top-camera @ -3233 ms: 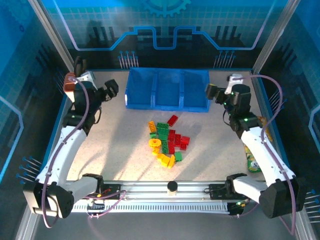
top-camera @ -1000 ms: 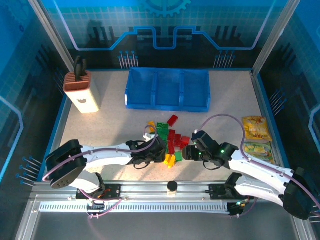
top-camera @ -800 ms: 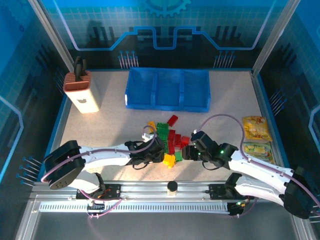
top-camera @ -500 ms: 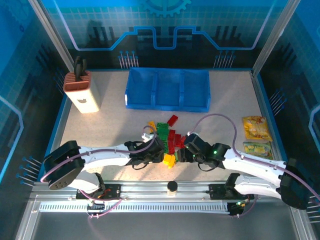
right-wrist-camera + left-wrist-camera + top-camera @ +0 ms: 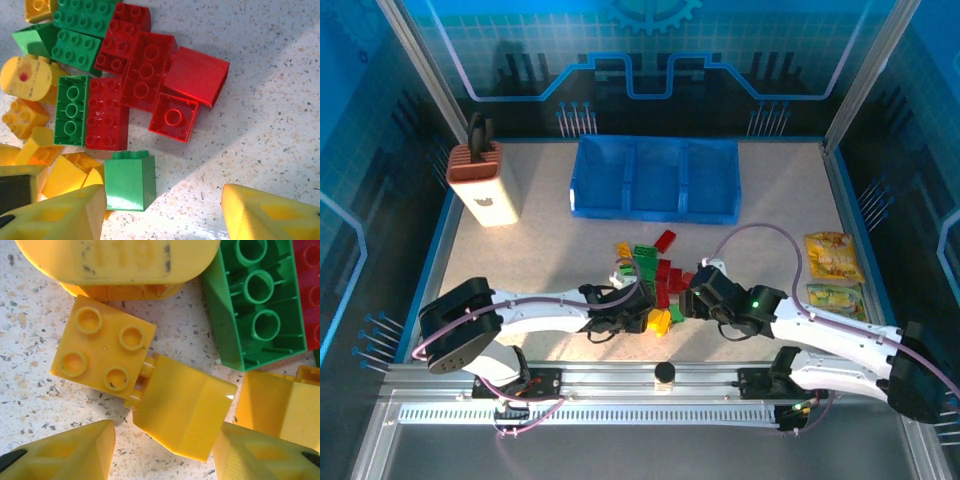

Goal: Sort the legos into containers by color

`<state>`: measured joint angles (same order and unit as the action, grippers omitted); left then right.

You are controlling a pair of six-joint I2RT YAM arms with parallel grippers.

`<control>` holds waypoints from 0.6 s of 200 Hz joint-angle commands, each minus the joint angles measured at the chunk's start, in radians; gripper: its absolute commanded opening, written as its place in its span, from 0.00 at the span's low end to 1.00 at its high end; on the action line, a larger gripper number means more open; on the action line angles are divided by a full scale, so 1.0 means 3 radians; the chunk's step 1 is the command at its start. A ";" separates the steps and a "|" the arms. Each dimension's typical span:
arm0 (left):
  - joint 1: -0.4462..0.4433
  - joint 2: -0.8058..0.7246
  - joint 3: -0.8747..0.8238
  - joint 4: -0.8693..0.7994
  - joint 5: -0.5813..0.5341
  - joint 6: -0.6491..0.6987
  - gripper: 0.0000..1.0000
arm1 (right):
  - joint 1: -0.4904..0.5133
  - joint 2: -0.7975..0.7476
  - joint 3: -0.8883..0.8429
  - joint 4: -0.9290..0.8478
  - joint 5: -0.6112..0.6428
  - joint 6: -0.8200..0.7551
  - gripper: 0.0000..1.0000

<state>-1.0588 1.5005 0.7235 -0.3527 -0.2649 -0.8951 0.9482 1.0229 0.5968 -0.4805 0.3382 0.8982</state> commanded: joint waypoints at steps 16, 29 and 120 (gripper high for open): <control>-0.0014 0.0134 0.0174 -0.0100 -0.0142 0.0121 0.56 | 0.0020 -0.0140 -0.0140 -0.0033 0.0134 0.0136 0.63; -0.0014 0.0200 0.0228 -0.0127 -0.0159 0.0139 0.57 | 0.0014 -0.0162 -0.0168 -0.0034 0.0141 0.0155 0.63; 0.0103 0.0362 0.0328 -0.0112 -0.0212 0.0251 0.50 | 0.0008 -0.0214 -0.0246 0.0065 0.0130 0.0187 0.62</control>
<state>-1.0374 1.5909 0.7963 -0.3618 -0.3031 -0.8471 0.9482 0.9699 0.5365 -0.4759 0.3595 0.9287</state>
